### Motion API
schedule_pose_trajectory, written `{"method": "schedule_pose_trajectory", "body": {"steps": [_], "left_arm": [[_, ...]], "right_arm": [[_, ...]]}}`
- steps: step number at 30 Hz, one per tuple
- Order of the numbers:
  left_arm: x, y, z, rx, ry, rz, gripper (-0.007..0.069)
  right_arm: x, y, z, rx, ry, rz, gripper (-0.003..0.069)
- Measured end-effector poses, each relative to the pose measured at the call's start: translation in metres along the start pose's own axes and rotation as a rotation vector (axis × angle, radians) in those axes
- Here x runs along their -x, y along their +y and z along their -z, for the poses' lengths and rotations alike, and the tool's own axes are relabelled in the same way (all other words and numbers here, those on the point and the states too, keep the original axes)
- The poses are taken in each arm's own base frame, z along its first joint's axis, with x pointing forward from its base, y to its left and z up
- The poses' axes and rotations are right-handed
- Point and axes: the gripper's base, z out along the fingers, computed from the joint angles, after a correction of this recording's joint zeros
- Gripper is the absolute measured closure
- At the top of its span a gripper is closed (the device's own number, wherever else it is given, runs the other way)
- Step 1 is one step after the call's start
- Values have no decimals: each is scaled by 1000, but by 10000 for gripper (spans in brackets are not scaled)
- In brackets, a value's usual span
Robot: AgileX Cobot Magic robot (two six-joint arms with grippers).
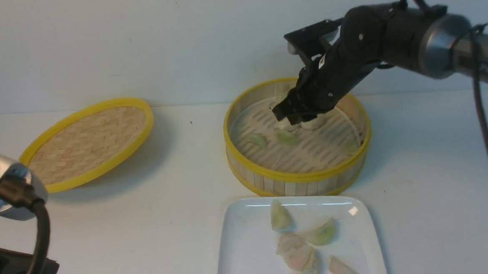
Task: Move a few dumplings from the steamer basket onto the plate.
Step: Use the right arm to grab a dumpling from inside the steamer, then use the right arm to put the dumpling into the plate
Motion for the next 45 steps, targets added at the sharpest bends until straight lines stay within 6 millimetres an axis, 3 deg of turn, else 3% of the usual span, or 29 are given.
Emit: {"method": "schedule_pose_trajectory", "body": {"steps": [2, 5, 10, 13, 16, 18, 21, 26, 28, 33, 34, 38, 41, 45], "left_arm": [[0, 0, 0, 0, 0, 0, 631], [0, 0, 0, 2, 0, -1, 631], [0, 0, 0, 2, -1, -1, 631], [0, 0, 0, 2, -1, -1, 631], [0, 0, 0, 2, -1, -1, 631], [0, 0, 0, 2, -1, -1, 631], [0, 0, 0, 2, -1, -1, 631], [0, 0, 0, 2, -1, -1, 631], [0, 0, 0, 2, -1, -1, 631], [0, 0, 0, 1, 0, 0, 631], [0, 0, 0, 1, 0, 0, 631], [0, -1, 0, -6, 1, 2, 631], [0, -1, 0, -14, 3, 5, 631], [0, -2, 0, -21, 4, 8, 631]], "right_arm": [[-3, -4, -25, -11, -22, -7, 394], [-8, -6, -46, -17, -30, -14, 296], [-17, -9, -69, -22, -23, -22, 223], [-16, -9, -72, -24, -35, -24, 253], [-17, -10, -73, -25, -38, -26, 418], [-17, -10, -72, -25, -34, -27, 489], [-16, -10, -65, -26, -11, -23, 485], [-10, -14, -23, -16, 48, -36, 484], [-1, -15, 17, -15, 29, -39, 484], [3, -5, 84, 19, 41, -33, 484], [1, -3, 89, 28, 54, -35, 484], [-18, 10, 131, 91, 111, -49, 484], [-43, 19, 150, 134, 117, -70, 484], [-88, 29, 149, 201, 137, -116, 484]]}}
